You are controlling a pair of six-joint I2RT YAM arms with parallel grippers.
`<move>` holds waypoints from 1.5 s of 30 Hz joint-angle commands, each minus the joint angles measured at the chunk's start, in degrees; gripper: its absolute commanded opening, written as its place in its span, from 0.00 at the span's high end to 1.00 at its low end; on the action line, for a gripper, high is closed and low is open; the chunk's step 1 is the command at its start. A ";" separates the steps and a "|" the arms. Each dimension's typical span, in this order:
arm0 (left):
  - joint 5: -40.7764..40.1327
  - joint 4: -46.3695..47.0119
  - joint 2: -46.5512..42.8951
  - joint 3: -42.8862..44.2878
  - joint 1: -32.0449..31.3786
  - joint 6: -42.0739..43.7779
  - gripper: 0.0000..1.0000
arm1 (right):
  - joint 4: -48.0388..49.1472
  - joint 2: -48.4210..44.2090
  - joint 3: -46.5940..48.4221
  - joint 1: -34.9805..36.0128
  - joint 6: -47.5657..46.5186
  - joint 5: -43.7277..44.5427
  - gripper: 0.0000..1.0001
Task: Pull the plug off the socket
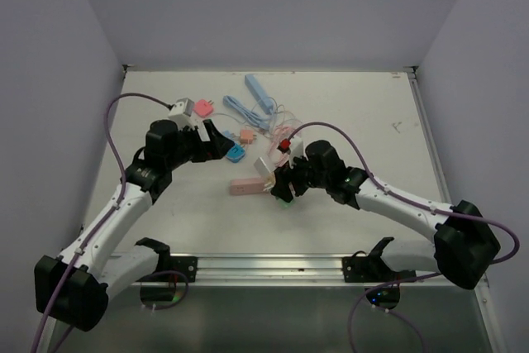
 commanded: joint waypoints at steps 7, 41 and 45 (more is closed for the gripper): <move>-5.29 12.78 2.53 -5.18 -14.29 -20.12 0.00 | 18.70 -0.47 -3.70 4.56 0.51 -3.06 1.00; -19.10 20.01 12.90 -7.12 -24.23 -28.74 0.11 | 40.50 -1.96 -14.69 4.65 11.23 1.95 1.00; -20.50 20.45 12.90 -6.86 -24.41 -29.00 0.26 | 41.12 -1.52 -14.69 4.65 11.67 1.34 1.00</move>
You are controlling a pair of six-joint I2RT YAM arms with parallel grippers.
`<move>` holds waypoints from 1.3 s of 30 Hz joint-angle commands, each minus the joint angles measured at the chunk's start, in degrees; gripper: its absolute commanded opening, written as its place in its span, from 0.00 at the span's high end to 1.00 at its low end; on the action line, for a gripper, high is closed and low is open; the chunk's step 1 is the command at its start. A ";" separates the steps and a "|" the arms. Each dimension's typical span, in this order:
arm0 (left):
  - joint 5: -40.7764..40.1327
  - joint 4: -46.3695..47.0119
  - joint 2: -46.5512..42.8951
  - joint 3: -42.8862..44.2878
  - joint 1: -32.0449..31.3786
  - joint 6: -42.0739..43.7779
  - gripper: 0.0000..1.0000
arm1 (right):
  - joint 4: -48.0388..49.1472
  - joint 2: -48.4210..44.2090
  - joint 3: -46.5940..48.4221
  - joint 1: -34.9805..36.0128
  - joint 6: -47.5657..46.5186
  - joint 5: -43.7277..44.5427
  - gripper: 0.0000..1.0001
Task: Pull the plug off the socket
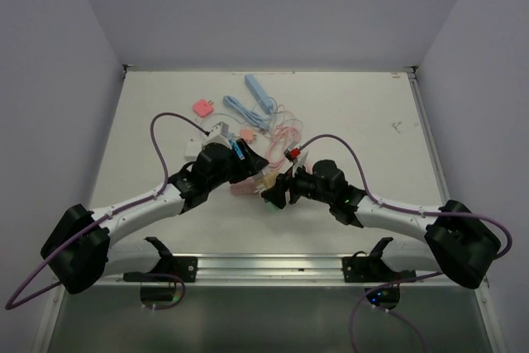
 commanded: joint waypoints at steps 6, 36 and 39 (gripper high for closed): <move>-4.82 5.29 -0.39 0.05 -0.45 -2.67 0.62 | 9.43 -0.25 0.33 0.08 0.70 -0.13 1.00; -22.84 4.51 -6.63 9.10 14.23 4.62 1.00 | 5.39 8.27 4.46 0.70 -2.55 -10.85 1.00; -23.54 4.33 -7.24 9.10 15.02 4.09 1.00 | 5.73 8.28 4.63 0.79 -2.47 -11.47 1.00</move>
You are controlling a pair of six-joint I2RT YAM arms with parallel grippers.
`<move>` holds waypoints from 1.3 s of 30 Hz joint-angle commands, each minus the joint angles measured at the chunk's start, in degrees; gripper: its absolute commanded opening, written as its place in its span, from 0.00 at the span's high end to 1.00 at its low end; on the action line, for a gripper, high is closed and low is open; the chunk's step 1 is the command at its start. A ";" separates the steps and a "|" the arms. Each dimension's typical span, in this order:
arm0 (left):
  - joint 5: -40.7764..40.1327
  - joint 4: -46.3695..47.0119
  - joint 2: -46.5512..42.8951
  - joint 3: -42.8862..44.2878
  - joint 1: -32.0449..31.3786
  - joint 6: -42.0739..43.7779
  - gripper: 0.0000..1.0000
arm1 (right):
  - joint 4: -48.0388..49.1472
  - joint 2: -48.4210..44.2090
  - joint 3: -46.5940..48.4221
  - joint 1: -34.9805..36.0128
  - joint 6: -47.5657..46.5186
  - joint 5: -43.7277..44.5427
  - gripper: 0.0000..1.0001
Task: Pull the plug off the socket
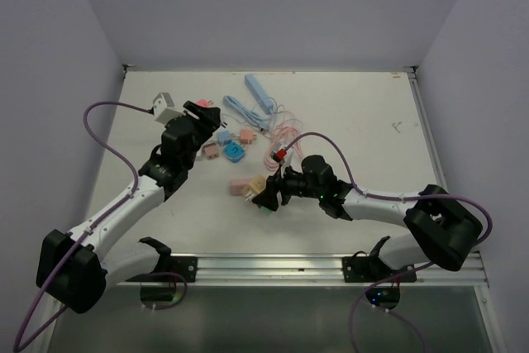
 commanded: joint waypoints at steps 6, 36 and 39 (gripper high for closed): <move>-1.86 1.96 1.83 2.74 1.80 2.89 0.95 | 3.03 -2.68 -0.79 0.02 -0.74 -1.24 1.00; 8.43 -11.93 24.42 3.79 3.91 7.38 0.38 | -0.83 -5.85 -2.03 0.02 -2.49 7.47 1.00; 8.96 -12.02 24.95 4.06 4.00 7.82 0.27 | -2.33 -5.15 -0.72 0.11 -2.67 7.21 1.00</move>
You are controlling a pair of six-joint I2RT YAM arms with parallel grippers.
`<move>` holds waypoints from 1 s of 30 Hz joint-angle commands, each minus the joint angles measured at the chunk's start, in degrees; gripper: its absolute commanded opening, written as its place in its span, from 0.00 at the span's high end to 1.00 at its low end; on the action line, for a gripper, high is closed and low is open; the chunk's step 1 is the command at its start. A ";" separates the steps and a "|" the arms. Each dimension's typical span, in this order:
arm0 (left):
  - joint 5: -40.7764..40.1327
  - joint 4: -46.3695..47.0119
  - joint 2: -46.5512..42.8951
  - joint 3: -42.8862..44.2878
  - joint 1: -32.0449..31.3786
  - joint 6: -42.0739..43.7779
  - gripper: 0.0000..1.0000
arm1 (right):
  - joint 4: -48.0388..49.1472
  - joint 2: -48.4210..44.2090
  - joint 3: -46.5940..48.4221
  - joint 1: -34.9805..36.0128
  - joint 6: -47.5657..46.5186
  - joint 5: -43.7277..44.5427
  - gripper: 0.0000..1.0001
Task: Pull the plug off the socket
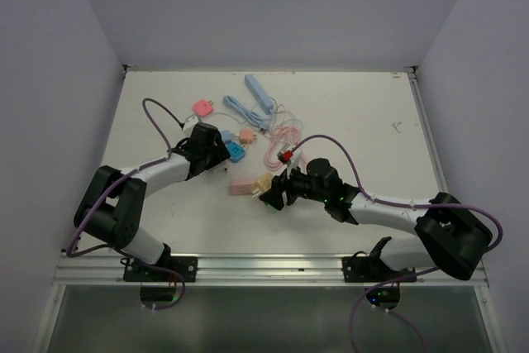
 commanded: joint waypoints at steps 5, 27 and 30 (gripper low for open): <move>3.53 0.01 -1.25 2.95 0.44 3.52 0.09 | -1.90 -0.16 3.69 0.28 -2.39 0.74 1.00; 37.27 -6.86 -32.63 -5.84 0.44 11.17 0.00 | -19.39 -0.52 19.15 1.95 -24.01 -10.14 1.00; 41.41 -5.36 -34.04 -7.42 0.44 10.64 0.00 | -22.21 0.36 21.71 1.95 -28.22 -12.61 1.00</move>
